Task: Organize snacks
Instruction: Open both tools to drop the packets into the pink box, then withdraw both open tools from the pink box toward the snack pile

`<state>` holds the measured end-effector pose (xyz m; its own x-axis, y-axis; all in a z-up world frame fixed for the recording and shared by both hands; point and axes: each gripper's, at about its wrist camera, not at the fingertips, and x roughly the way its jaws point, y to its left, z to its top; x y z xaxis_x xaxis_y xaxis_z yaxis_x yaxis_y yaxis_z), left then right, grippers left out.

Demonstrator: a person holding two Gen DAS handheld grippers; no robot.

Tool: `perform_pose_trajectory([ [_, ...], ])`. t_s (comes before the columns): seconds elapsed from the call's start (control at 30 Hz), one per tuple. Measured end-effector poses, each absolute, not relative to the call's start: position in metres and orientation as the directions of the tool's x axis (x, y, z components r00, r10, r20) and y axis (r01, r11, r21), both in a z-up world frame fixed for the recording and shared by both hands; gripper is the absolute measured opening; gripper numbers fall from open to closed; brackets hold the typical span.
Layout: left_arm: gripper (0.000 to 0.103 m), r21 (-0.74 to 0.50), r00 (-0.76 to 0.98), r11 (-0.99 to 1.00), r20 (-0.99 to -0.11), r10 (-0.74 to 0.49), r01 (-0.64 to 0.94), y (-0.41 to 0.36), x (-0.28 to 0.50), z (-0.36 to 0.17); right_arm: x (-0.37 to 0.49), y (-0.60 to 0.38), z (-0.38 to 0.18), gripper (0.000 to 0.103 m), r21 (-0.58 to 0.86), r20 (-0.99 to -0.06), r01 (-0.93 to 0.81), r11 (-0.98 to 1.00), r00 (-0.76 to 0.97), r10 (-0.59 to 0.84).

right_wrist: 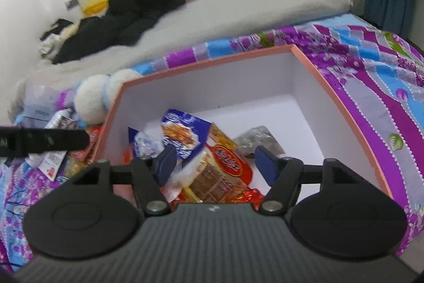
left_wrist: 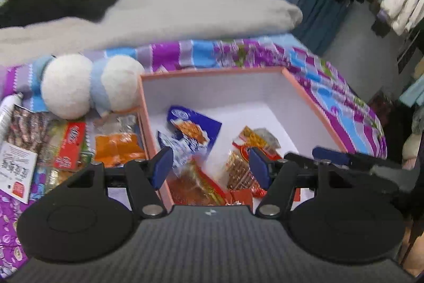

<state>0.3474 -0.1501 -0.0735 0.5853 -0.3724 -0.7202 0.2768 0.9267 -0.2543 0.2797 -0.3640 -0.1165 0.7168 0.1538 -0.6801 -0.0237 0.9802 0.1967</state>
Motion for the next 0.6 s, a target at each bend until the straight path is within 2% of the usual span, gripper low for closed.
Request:
perform_pose_trajectory([
  [0.13,0.068,-0.256,0.634,0.928,-0.679,-0.371,0.270,-0.138,0.329,-0.054,0.263,-0.359,-0.108,0.066,0.200,-0.654,-0.039,0.979,0.739,0.162],
  [0.3,0.068,-0.249,0.684,0.928,-0.628,-0.371,0.275,-0.126,0.298,-0.035,0.229,-0.350,-0.083,0.066,0.203,-0.578,-0.087,0.975,0.793,0.191],
  [0.6,0.069,-0.212,0.734,0.942,-0.589,-0.337,0.261,-0.102,0.240,-0.024,0.181,-0.318,-0.056,0.066,0.195,-0.466,-0.163,0.967,0.852,0.237],
])
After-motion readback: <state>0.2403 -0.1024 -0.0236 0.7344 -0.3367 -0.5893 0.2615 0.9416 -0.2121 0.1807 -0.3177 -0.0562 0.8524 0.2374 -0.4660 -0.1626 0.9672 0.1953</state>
